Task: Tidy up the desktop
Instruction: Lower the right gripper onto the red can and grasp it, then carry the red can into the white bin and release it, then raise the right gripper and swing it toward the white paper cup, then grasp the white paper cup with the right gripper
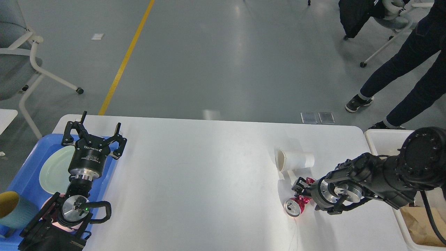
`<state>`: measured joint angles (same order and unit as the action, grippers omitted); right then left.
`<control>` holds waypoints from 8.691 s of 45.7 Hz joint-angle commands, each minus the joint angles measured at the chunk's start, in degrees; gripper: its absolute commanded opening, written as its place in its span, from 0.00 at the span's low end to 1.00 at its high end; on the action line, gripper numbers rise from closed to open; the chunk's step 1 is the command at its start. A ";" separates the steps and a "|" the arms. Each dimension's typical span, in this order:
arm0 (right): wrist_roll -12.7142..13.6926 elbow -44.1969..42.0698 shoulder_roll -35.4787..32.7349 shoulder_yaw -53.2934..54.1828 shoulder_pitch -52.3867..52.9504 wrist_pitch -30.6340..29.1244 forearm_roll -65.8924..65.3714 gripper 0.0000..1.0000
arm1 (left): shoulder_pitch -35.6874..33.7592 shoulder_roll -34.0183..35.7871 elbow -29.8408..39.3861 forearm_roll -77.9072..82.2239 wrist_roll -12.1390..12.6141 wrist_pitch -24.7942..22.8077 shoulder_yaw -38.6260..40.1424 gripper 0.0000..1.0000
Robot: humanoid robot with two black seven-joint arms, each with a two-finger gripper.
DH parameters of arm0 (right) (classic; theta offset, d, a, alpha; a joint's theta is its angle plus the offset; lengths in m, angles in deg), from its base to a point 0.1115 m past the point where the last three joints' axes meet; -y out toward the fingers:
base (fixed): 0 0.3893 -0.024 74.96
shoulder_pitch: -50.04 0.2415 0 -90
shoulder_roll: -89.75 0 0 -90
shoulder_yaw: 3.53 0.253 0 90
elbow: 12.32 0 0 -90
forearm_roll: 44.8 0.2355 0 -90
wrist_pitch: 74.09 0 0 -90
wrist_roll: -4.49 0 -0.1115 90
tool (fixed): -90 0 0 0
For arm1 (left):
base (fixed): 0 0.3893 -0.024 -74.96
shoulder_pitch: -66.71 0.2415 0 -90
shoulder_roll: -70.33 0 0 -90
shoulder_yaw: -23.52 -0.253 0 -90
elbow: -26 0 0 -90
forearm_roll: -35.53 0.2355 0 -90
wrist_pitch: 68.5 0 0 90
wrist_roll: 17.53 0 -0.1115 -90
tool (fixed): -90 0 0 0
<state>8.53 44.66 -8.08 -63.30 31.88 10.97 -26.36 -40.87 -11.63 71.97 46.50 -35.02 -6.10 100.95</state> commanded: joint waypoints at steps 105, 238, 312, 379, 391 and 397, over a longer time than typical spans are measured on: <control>2.64 -12.57 -34.28 -3.61 0.45 -8.96 -23.97 0.00 | 0.18 0.05 0.00 0.01 0.00 0.00 0.00 0.96; 2.81 34.84 -12.57 -16.51 70.70 -49.74 -41.02 1.00 | 0.09 0.05 -0.09 0.01 -0.09 0.00 0.00 0.96; 5.97 -13.45 -5.90 17.50 -2.56 3.61 18.31 1.00 | 0.09 -0.04 0.00 0.01 0.00 0.00 0.00 0.96; 6.33 -33.25 1.41 41.59 -18.48 3.79 5.30 0.85 | 0.09 -0.04 0.00 0.01 0.00 0.00 0.00 0.96; 6.15 -33.25 1.67 41.67 -18.66 3.71 5.30 0.71 | 0.09 -0.04 0.00 0.01 0.00 0.00 0.00 0.96; 6.24 -33.16 1.67 41.59 -18.83 3.09 5.30 0.46 | 0.09 -0.04 0.00 0.01 0.00 0.00 0.00 0.96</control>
<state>14.69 11.41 -6.42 -21.64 13.20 14.71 -21.07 -40.78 -11.67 71.96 46.50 -35.02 -6.10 100.95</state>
